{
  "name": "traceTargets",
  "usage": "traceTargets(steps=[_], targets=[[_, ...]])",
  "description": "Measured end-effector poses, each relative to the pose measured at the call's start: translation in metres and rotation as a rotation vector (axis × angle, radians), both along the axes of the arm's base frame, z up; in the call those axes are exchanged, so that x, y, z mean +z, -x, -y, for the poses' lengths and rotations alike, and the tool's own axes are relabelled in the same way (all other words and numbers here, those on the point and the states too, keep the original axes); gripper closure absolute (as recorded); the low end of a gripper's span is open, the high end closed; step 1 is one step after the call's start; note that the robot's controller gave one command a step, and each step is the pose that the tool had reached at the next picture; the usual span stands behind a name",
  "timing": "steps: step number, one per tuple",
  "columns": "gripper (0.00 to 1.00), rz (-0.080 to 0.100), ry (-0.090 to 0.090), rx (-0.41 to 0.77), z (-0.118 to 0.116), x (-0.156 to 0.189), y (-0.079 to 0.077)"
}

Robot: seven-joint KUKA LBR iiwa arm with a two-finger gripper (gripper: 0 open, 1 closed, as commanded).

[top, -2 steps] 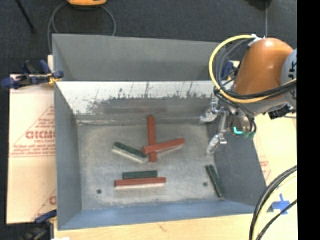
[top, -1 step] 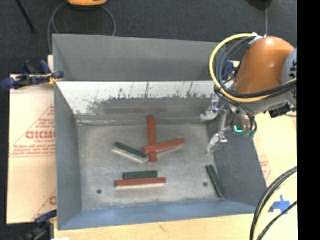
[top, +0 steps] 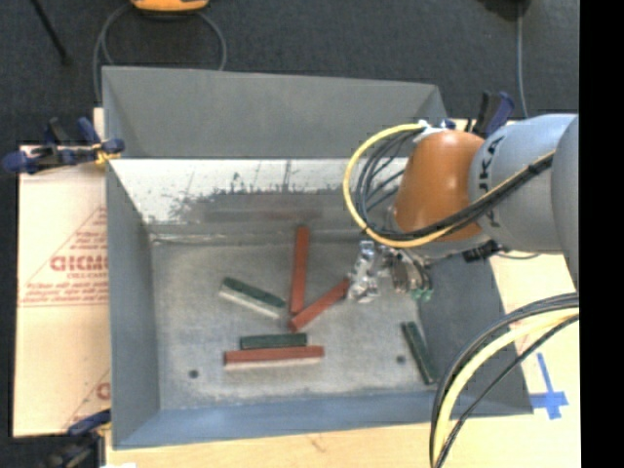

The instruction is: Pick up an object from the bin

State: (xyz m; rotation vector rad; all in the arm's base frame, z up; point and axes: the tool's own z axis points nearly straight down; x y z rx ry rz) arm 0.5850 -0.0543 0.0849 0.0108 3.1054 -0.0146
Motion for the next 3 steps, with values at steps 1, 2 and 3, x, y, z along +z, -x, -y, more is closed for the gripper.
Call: traceTargets(steps=[1, 2, 3], targets=[[0.0, -0.014, -0.005, 0.004, -0.0032, -0.0062, 0.0043], [1.0, -0.036, -0.007, 0.008, -0.0042, -0.0043, 0.0073], [1.0, -0.036, -0.007, 0.009, -0.0042, -0.0042, 0.0072]])
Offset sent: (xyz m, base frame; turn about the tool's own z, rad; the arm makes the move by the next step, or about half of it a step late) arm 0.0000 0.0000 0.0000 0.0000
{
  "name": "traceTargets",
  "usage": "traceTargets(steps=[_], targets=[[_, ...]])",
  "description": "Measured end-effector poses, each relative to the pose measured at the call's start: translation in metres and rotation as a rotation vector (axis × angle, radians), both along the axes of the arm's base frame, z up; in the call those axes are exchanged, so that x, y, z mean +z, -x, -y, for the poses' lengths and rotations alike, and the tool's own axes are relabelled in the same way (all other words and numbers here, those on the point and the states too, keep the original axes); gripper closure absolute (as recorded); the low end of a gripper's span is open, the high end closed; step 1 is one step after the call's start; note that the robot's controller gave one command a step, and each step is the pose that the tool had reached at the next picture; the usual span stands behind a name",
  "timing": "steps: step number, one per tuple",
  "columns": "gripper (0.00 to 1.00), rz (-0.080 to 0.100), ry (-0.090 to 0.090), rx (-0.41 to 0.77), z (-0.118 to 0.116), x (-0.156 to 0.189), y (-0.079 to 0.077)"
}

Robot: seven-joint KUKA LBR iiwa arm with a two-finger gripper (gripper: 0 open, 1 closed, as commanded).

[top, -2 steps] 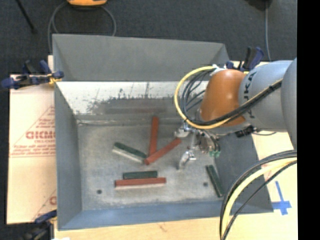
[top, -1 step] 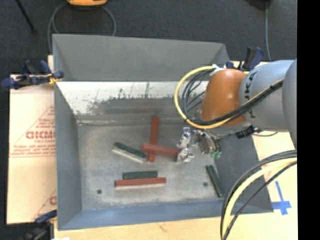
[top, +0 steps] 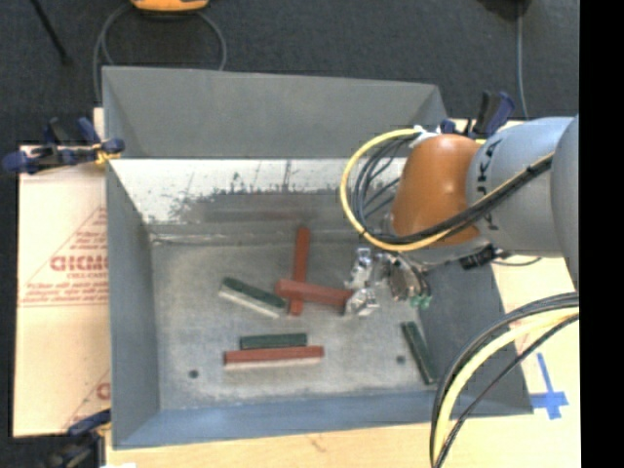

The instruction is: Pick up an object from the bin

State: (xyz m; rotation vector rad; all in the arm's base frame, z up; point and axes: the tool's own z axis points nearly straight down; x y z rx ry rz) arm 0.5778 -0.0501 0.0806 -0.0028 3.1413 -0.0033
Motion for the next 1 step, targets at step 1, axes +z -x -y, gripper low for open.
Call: traceTargets(steps=[1], targets=[[1.0, 0.001, -0.001, 0.14, 0.0091, 0.1927, 0.0012]])
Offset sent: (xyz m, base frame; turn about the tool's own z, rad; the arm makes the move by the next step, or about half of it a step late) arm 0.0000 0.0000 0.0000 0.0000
